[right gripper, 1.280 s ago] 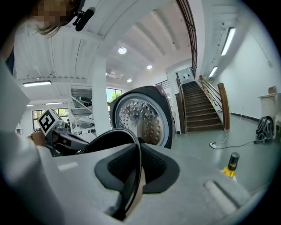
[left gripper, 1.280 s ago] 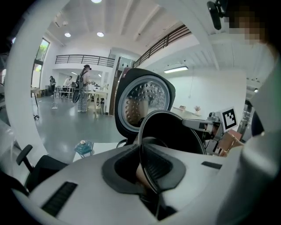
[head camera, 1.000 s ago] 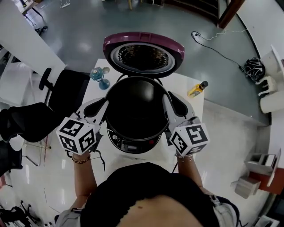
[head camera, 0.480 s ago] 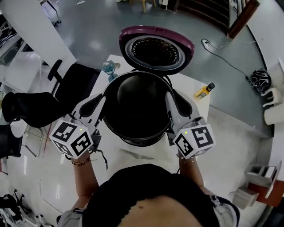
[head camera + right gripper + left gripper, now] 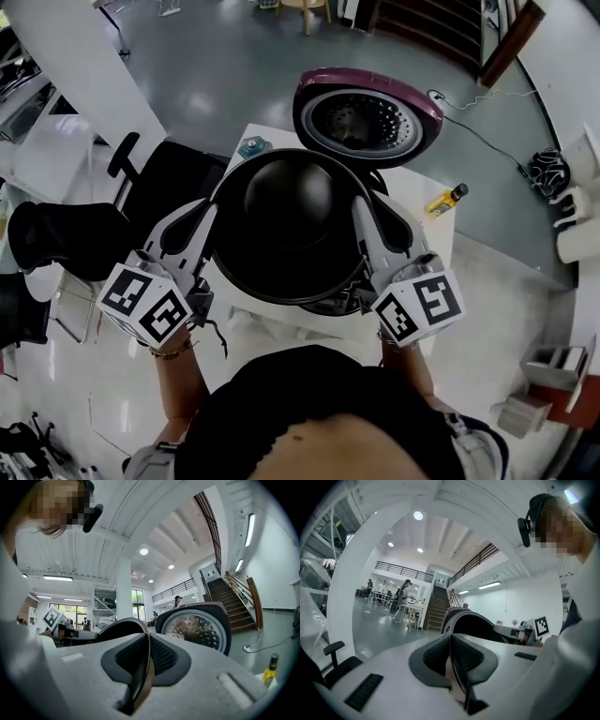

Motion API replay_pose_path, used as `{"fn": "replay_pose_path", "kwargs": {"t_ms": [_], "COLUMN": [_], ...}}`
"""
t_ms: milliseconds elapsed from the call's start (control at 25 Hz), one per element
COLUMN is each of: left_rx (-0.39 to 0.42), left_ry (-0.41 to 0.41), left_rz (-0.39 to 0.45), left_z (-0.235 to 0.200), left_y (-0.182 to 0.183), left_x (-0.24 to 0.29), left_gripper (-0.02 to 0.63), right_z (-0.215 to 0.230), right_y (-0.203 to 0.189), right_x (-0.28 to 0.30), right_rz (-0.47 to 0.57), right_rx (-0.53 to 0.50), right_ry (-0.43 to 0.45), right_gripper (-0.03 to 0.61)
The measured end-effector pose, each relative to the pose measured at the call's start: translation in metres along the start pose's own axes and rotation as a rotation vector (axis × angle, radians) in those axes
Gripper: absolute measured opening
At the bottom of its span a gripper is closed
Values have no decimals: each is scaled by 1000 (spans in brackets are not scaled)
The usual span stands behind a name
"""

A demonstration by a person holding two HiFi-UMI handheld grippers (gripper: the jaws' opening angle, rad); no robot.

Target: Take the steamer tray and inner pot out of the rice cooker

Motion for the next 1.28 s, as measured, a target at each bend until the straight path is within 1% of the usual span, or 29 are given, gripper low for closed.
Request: {"fn": "replay_pose_path", "kwargs": {"t_ms": [360,480,640,760,880,1080,1160,1280], "left_rx": [5,6,-22,-64,-115,-157,-178,-214], "left_ry": [-60,-72,-97,-118,-157,-226,-245,-293], "left_rz": [11,0,-41,-70,-100,-199,-231,-286], "left_z": [-102,-135,-170,-194,-210,-225,-229,-229], "left_y": [26,24,15,1,-20,-63,-83,-114], "left_x": [-50,-64,-76,-79,-77,-70,-65,-57], "left_gripper": [21,21,20,20,20,20,20,20], "right_z": [-88,-111,-133,-144,-149,-152,-153,-151], "right_y": [-10,-23,-45,-67,-95,-141,-158,-185], "right_x": [71,95,117,132,136,129,125,114], "right_rz": [35,32,8,-25,-56,-115,-145,-180], "right_rx": [6,20,73,109,147,254,273,298], "right_ry": [-33,-44,-81,-116,-171,-288,-331,-406], "right_gripper": [34,32,32,32,33,33,32,34]}}
Point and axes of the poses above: the fingertips, and each gripper's own axes: x forward along the fingers, z to its right, y out of its top, the point moved 3 cm from there along -x, backward along the fingers, and after that the axes turned 6 degrees about x, right-handed, at the moved point
